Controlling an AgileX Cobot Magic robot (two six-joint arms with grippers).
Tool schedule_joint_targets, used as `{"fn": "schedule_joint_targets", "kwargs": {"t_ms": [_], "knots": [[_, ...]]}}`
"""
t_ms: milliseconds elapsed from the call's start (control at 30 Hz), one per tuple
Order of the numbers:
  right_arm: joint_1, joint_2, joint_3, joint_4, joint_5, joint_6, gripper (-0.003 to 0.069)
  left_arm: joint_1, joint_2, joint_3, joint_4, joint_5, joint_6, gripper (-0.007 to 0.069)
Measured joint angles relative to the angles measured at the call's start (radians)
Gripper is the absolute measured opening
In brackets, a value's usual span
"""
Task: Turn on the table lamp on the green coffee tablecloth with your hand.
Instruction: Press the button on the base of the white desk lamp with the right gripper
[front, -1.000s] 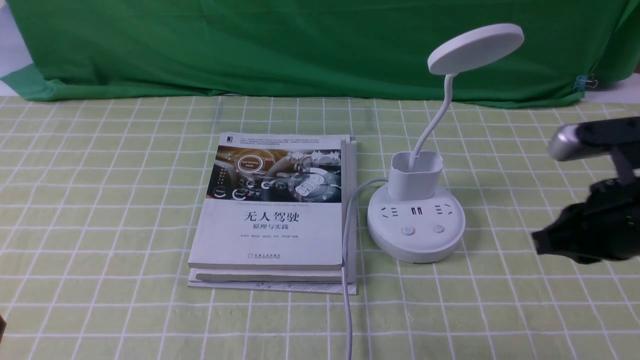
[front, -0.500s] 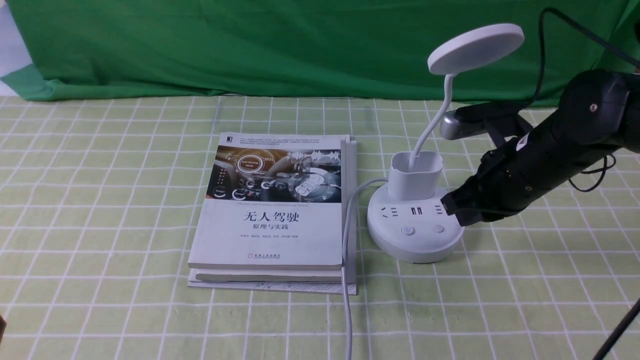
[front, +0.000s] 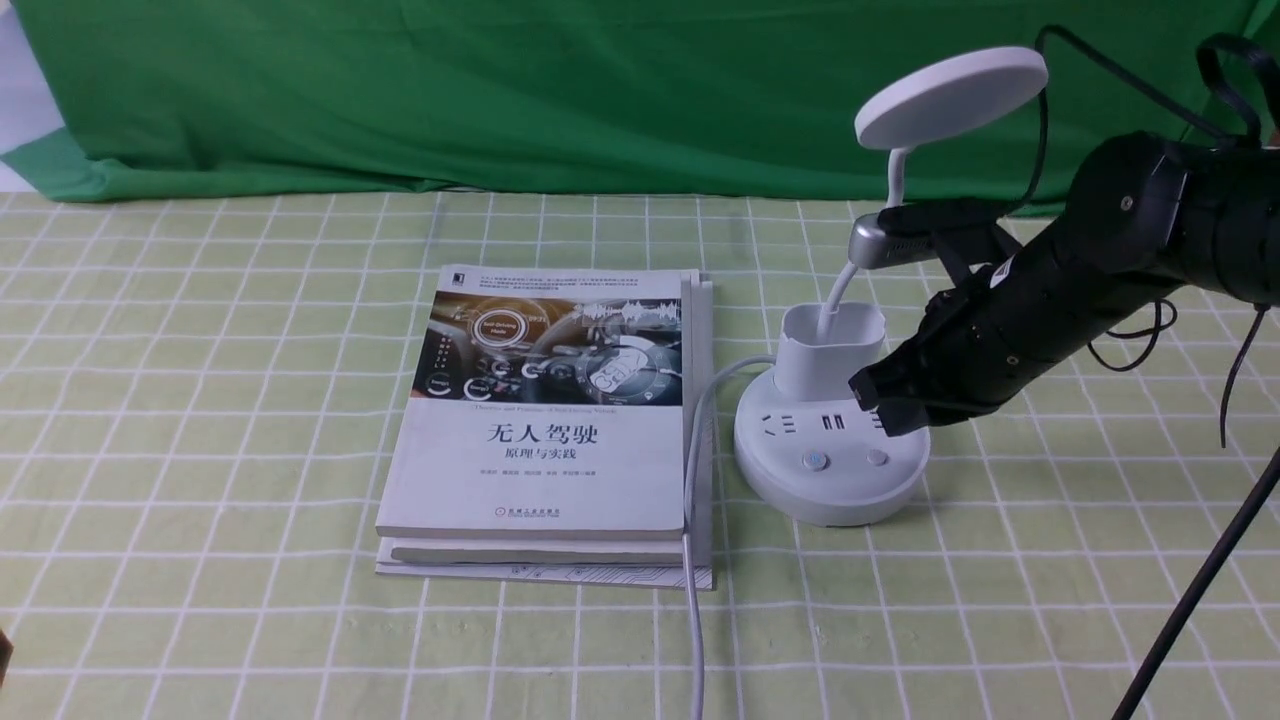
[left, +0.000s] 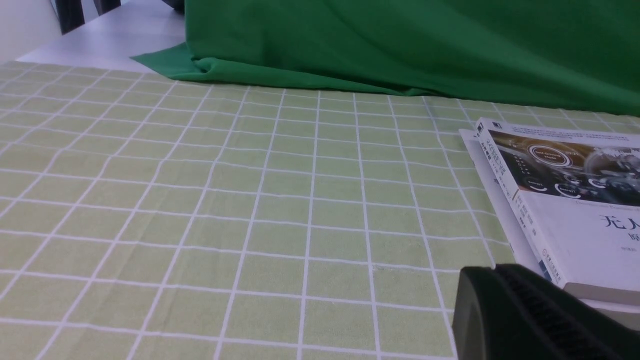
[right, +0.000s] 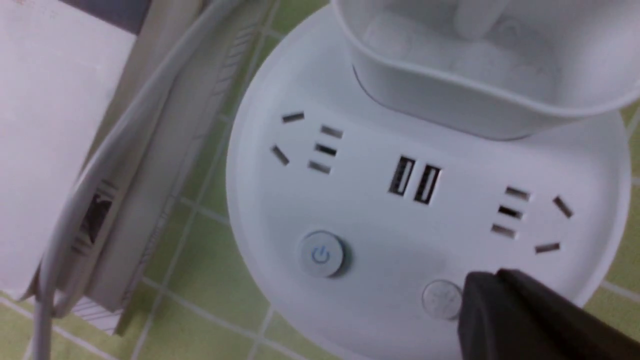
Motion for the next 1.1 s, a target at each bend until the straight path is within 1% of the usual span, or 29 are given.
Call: {"fn": "schedule_joint_targets", "kwargs": {"t_ms": [300,733,900,1100], "knots": [[0.000,0.074,-0.019,0.016,0.009,-0.022,0.0030,0.000,0.000,0.000,0.000,0.000,0.000,0.0003],[0.015,-0.003,-0.009,0.011,0.007,-0.026,0.0030,0.000,0.000,0.000,0.000,0.000,0.000,0.0003],[0.046,0.013,-0.009,0.009,-0.003,-0.026,0.0030,0.000,0.000,0.000,0.000,0.000,0.000,0.0003],[0.042,0.041,-0.008,-0.013,-0.005,-0.024,0.0030,0.000,0.000,0.000,0.000,0.000,0.000,0.0003]]}}
